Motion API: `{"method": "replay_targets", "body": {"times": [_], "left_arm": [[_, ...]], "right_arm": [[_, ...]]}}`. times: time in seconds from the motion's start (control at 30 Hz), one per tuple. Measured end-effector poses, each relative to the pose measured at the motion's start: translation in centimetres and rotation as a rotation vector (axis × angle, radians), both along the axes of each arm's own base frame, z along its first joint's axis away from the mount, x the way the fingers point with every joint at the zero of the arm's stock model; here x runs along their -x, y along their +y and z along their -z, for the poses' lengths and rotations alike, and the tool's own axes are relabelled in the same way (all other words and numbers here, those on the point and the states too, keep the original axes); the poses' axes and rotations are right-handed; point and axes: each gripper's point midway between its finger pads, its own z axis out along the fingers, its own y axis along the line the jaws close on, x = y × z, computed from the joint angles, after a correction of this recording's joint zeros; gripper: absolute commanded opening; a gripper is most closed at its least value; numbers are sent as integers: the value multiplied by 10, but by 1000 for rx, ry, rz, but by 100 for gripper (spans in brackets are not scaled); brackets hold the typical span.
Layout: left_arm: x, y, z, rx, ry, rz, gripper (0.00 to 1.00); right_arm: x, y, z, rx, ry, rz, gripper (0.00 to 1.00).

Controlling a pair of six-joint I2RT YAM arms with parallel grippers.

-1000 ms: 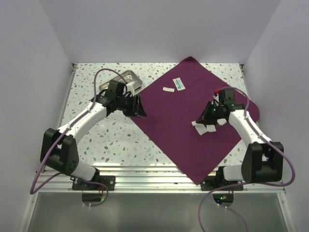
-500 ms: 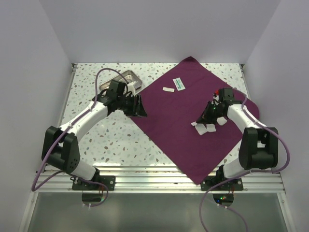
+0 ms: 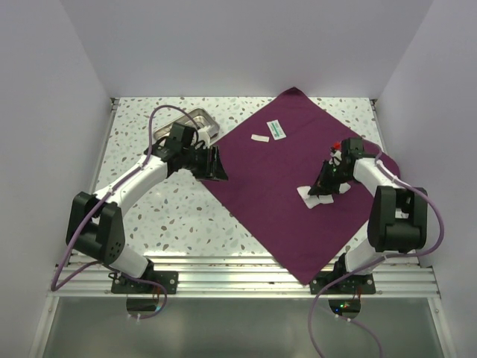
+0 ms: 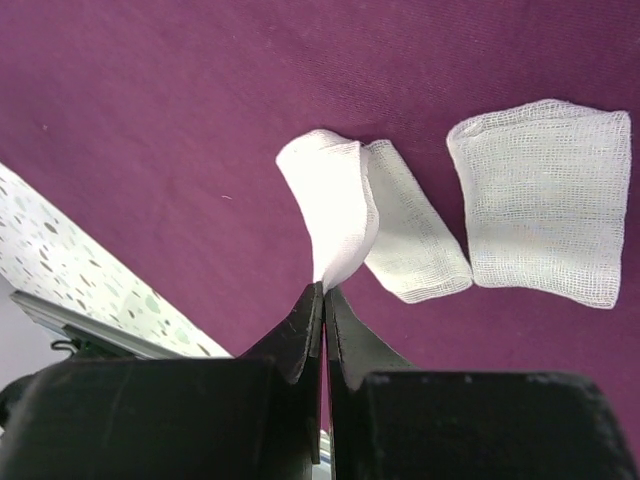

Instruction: Prepare the surgical pack

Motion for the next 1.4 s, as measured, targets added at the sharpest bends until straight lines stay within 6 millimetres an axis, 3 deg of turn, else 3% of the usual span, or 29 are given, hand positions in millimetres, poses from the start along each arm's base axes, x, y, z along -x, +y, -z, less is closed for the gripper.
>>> {"method": "replay_targets", "body": {"times": [0.2, 0.4, 0.83, 1.4], "left_arm": [[0, 0, 2, -1, 6, 0, 47], [-1, -1, 4, -3, 12, 1, 48], [-1, -1, 5, -1, 17, 4, 47], [0, -3, 6, 6, 26, 12, 47]], "right_arm": [[4, -2, -1, 10, 11, -32, 0], [-11, -7, -16, 45, -34, -64, 0], [9, -7, 9, 41, 62, -52, 0], [14, -13, 21, 78, 101, -37, 0]]}}
